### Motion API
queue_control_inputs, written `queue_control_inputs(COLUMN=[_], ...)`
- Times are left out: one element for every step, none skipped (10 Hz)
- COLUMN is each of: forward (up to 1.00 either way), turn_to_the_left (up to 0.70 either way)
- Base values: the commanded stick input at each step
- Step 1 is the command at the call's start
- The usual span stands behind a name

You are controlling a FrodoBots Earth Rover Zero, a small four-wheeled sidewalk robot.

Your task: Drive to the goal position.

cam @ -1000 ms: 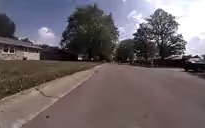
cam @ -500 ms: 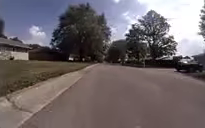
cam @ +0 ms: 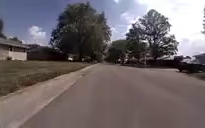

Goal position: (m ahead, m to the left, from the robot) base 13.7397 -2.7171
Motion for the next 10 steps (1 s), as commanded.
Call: queue_control_inputs(forward=[1.0, 1.0, 1.0, 1.0, 1.0, 1.0, 1.0, 1.0, 1.0, 1.0], turn_to_the_left=[0.0, 0.0, 0.0, 0.0, 0.0, 0.0, 0.0, 0.0, 0.0, 0.0])
